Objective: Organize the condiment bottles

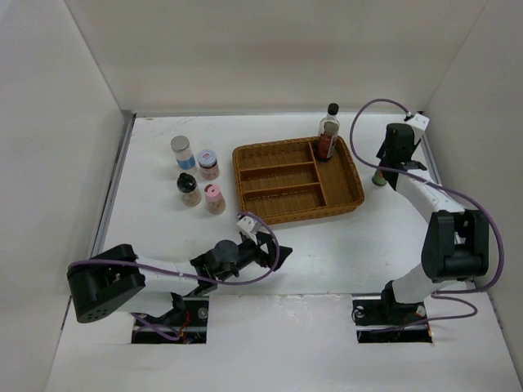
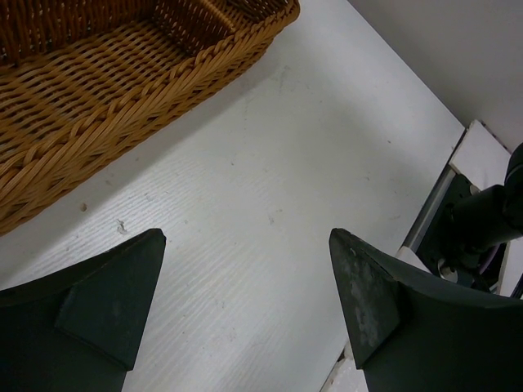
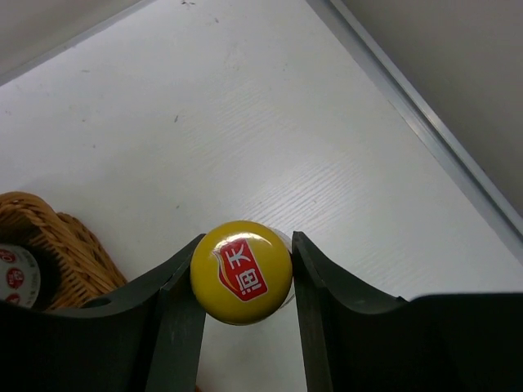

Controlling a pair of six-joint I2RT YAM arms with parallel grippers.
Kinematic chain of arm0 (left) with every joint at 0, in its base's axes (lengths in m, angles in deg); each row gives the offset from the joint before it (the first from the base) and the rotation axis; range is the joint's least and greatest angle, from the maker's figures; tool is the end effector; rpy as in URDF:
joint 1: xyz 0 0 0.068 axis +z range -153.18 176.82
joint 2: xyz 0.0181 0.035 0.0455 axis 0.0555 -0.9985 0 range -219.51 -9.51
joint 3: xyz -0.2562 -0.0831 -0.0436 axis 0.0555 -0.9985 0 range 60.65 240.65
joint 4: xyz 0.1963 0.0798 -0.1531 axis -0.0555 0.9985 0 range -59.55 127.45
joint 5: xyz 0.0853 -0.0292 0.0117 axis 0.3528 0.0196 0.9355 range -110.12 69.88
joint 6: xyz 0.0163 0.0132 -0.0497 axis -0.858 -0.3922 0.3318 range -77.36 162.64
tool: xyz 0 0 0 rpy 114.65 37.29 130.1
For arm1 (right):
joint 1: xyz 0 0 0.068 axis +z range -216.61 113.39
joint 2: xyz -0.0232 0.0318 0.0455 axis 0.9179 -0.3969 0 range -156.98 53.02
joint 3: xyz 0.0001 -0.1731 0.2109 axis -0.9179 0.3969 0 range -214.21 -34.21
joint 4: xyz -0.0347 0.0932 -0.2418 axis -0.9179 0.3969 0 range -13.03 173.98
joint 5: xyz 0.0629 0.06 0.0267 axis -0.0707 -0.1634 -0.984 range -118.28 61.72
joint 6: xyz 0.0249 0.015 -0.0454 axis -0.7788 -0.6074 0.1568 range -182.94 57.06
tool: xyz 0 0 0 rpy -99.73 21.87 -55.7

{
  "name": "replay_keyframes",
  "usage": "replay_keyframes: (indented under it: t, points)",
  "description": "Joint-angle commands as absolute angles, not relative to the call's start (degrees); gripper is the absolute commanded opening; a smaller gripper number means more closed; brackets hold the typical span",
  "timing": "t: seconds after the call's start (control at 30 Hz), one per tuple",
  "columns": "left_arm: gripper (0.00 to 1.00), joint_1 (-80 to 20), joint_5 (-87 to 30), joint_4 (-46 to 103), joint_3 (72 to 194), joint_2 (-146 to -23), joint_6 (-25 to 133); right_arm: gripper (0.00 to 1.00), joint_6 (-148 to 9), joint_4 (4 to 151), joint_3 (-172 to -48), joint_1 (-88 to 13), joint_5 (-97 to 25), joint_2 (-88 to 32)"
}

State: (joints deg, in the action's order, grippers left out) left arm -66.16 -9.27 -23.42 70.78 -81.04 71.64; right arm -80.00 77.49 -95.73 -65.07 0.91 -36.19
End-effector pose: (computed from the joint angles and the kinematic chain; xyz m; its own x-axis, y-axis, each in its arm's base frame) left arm 0.1035 -0.1879 0.1633 -0.4352 -0.1948 -0.8790 0.6622 0.5922 -0.4591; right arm 0.3541 -0.0078 0.2672 -0.3325 0.2472 -0.9101 0.5267 0.8492 0.0382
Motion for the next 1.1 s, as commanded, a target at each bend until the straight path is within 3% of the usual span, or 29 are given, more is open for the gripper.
replay_keyframes:
  t: [0.0, 0.33, 0.67, 1.07]
  points:
    - [0.82, -65.6, -10.2, -27.1, 71.1, -81.6, 72.3, 0.24, -77.4, 69.9, -96.9, -63.4, 6.3, -29.2]
    - [0.82, -65.8, -10.3, -27.2, 71.1, -80.9, 72.3, 0.24, -76.4, 70.3, -93.9, -51.8, 7.3, -17.2]
    - [0.82, -65.6, -9.9, -27.2, 70.9, -81.1, 72.3, 0.25, -79.5, 69.2, -91.3, -42.3, 5.4, -21.3]
    - [0.82, -65.6, -10.1, -27.3, 71.1, -81.1, 72.3, 0.27, -82.2, 64.9, -81.5, -40.6, 5.1, -24.6]
